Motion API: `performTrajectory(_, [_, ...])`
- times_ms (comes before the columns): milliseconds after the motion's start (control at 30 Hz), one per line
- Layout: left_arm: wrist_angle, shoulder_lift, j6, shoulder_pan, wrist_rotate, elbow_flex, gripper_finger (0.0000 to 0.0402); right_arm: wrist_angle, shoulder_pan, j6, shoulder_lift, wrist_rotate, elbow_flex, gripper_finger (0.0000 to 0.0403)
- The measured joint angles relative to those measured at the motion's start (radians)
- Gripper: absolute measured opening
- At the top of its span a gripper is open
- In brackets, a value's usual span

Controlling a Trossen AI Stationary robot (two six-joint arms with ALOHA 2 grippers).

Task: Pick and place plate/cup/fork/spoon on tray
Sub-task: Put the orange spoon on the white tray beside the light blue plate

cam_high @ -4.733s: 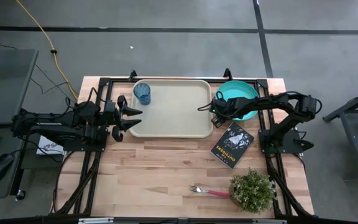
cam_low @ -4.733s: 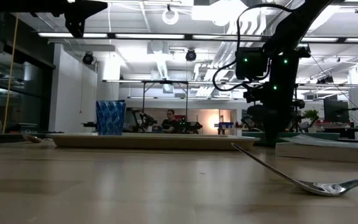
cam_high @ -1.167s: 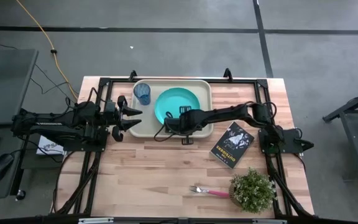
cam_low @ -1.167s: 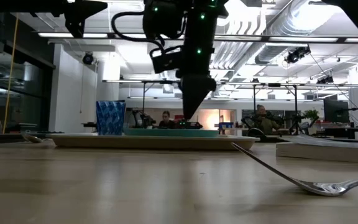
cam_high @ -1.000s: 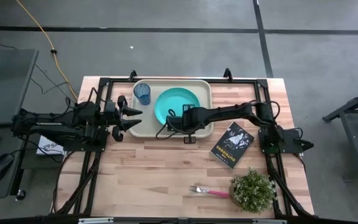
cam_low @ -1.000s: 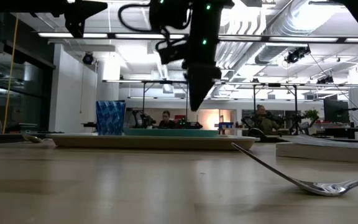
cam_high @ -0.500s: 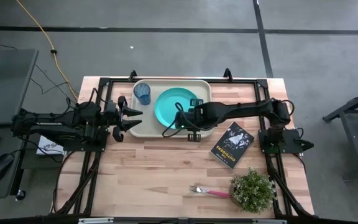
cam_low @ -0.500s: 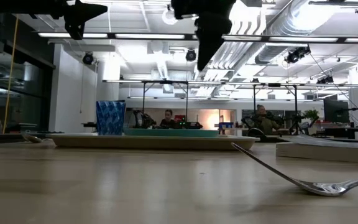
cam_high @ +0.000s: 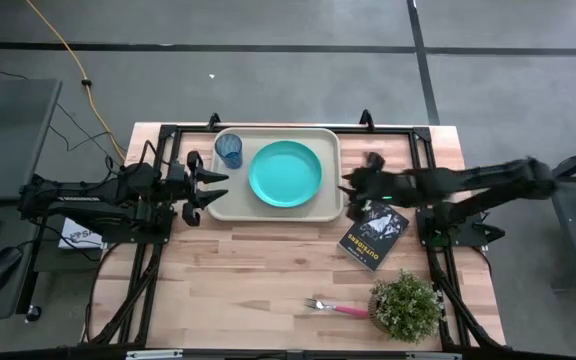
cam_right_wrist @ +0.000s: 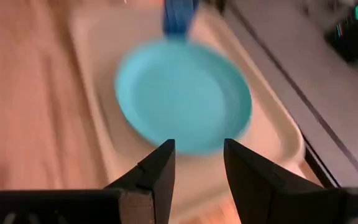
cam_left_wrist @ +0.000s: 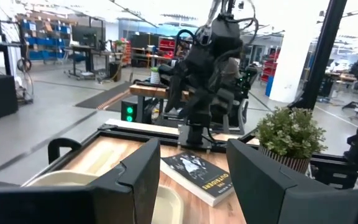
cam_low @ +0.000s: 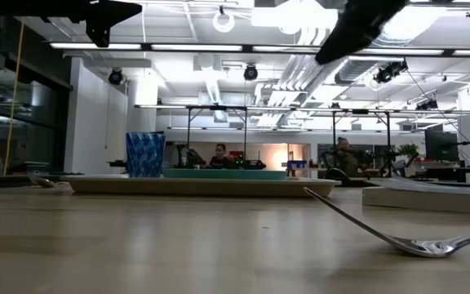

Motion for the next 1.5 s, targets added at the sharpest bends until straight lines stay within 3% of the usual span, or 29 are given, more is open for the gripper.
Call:
performTrajectory(233, [0.0,0.0,0.003,0.0,0.0,0.0,0.0168,0.621,-0.012,-0.134,-0.33,-0.001,-0.412,0.0129])
performTrajectory(433, [0.001,0.0,0.01,0.0,0.0,0.0,0.0168,0.933,-0.038,-0.134,-0.421,-0.068,-0.617,0.0129])
performTrajectory(933, [0.01,0.007,0.112,0.0,-0.009,0.0,0.0168,0.991,-0.136,-0.174,-0.424,-0.07,-0.662,0.0129])
performTrajectory(1267, [0.064,0.007,0.264,0.0,-0.016,0.0,0.0168,0.977,-0.166,-0.186,-0.424,-0.073,-0.662,0.0129])
performTrajectory(1500, [0.051,0.007,0.145,0.0,-0.004,0.0,0.0168,0.976,-0.166,-0.107,-0.423,-0.09,-0.662,0.0129])
